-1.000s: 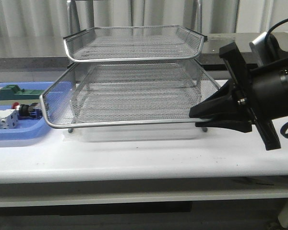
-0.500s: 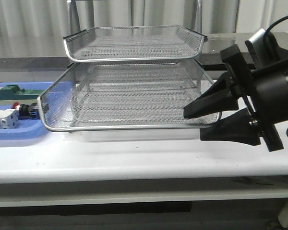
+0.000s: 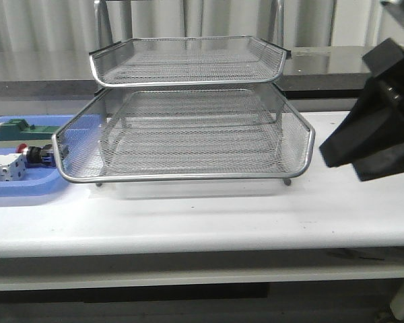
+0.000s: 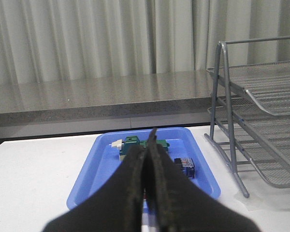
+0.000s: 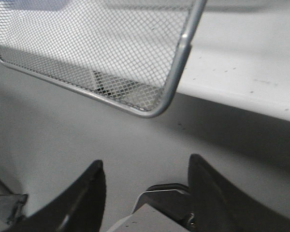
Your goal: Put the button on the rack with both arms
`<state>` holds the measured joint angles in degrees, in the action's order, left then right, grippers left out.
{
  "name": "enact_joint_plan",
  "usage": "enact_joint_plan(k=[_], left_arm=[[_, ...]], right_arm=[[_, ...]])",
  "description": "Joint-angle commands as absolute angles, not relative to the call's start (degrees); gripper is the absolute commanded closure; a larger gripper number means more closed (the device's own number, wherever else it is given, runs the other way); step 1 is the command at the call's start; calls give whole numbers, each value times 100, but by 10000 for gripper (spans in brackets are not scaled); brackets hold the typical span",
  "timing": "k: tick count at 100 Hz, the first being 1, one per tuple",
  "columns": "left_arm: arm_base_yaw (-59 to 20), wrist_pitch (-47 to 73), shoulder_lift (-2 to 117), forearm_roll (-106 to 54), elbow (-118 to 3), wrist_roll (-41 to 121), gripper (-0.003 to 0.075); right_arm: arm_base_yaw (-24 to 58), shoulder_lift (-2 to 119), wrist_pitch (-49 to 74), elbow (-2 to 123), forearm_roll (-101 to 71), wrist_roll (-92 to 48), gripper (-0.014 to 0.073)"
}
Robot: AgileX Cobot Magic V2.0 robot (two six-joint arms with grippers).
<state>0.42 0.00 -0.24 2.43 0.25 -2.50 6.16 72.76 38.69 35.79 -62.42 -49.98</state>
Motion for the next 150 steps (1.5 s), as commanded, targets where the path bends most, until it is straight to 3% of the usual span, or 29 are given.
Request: enact_joint_plan(k=[1,46,83,109,133,150], left_arm=[[55,-463,-207,184,216,-307,741],[55,-463,-207,184,216,-307,741],[55,-463,-207,184,216,-307,741],[55,-463,-207,184,216,-307,741],[55,-463,-207,184,216,-307,741],[55,-463,-207,184,216,-307,741]], right_arm=[[614,6610,3769,3677,-5560,-4353,190],[614,4226,4502,3677,-1086,-388,190],[614,3006,5357,3677,-176,256,205],[614,2872,5245,3682,-164,256,401],[614,2872,5138,3682,-164,256,662],[614,2872,5143,3682,-164,256,660]])
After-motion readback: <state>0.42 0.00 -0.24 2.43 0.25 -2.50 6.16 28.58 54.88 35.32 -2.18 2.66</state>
